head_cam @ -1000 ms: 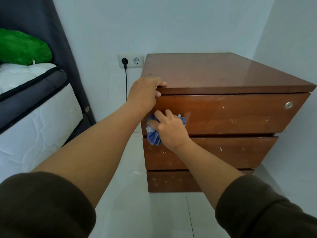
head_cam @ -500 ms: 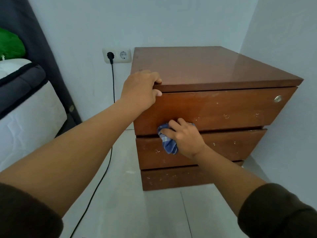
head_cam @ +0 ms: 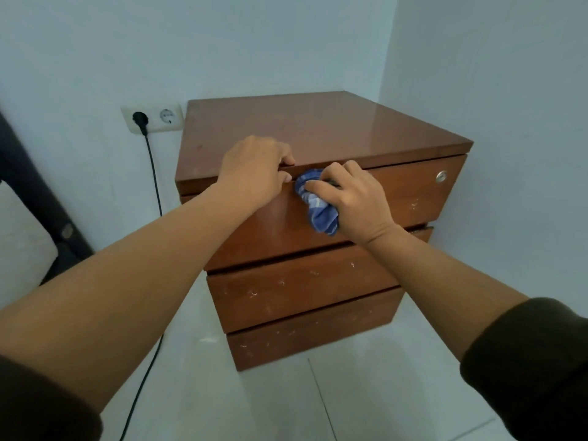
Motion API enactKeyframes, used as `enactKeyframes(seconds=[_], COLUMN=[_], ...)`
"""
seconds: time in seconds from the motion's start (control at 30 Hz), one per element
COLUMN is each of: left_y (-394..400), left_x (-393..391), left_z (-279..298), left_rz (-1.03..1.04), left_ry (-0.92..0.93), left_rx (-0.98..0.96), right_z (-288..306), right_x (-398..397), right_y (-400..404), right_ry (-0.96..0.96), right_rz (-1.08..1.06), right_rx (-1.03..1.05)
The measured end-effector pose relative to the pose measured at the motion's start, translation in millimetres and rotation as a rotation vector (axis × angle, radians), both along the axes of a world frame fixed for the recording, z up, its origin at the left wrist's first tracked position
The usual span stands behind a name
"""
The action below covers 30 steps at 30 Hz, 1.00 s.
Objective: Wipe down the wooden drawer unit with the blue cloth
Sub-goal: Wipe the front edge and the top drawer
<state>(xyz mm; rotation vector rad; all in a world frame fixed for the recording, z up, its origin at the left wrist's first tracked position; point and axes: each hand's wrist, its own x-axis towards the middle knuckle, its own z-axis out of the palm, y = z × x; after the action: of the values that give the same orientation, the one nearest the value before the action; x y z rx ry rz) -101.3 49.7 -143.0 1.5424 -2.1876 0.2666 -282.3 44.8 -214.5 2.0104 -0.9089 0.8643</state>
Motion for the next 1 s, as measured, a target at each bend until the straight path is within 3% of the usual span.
enactKeyframes(seconds=[0.2, 0.4, 0.57, 0.67, 0.8, 1.0], left_y=[0.1, -0.5, 3.5, 5.5, 1.0, -5.9], left_x=[-5.8, -13.5, -21.0, -24.8, -40.7, -87.7], left_z=[2.6, -0.5, -0.8, 3.2, 9.3, 0.8], left_rz=[0.051, 0.116, 0.173, 0.198, 0.162, 0.085], left_ry=[0.023, 0.037, -0.006, -0.032, -0.039, -0.063], left_rx=[0.034, 0.037, 0.019, 0.044, 0.129, 0.101], right_z=[-28.1, -98.3, -114.0, -103.0, -54.5, 3.5], right_x=[0.3, -10.4, -10.1, -20.5, -40.3, -59.7], right_y=[-5.2, 0.7, 6.6, 12.2, 18.8, 0.8], right_ry=[-0.020, 0.037, 0.053, 0.013, -0.100, -0.114], right_rz=[0.002, -0.013, -0.068, -0.027, 0.041, -0.080], right_rx=[-0.001, 0.177, 0.367, 0.357, 0.121, -0.010])
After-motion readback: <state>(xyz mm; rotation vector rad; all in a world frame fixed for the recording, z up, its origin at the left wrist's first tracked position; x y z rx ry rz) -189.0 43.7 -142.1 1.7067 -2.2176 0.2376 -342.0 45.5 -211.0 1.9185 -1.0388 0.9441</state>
